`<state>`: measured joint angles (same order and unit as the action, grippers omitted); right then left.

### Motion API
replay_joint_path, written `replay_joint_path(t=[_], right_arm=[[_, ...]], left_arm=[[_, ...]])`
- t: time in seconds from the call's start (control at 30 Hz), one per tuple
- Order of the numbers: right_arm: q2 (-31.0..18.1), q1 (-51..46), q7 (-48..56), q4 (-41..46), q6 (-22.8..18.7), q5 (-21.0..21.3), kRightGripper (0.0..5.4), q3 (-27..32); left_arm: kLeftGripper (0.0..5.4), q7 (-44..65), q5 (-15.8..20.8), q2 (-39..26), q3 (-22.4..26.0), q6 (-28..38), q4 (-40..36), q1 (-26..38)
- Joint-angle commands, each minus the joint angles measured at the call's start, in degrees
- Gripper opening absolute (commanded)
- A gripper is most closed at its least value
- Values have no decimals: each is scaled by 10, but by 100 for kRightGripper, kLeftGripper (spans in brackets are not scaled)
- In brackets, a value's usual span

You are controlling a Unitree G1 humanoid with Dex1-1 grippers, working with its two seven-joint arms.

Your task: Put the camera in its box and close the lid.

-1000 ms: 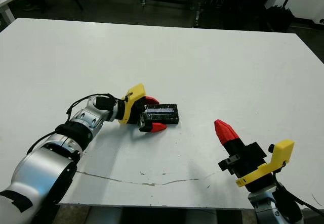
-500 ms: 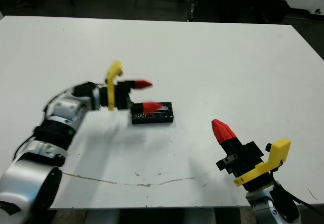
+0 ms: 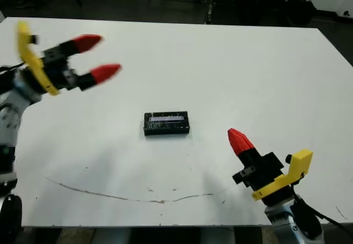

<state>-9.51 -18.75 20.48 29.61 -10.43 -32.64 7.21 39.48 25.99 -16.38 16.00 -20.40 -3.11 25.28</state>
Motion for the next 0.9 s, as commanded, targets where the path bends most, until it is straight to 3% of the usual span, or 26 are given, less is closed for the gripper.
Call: replay_joint_path(t=[0.03,0.3,0.5,0.7,0.9], right_arm=[[29,12,-121,40,-32,72,0,2],[44,52,-214,54,-16,214,0,-18],[60,52,-230,23,27,280,0,-41],[71,49,-227,2,46,302,0,-53],[72,49,-207,-10,57,287,0,-55]], left_arm=[[481,-95,-35,75,-6,83,-44,-93],[361,-229,-129,167,-85,188,-126,-270],[271,-260,-168,188,-138,230,-105,-324],[183,-273,-180,182,-151,244,-90,-314],[92,-279,-179,175,-153,237,-98,-313]])
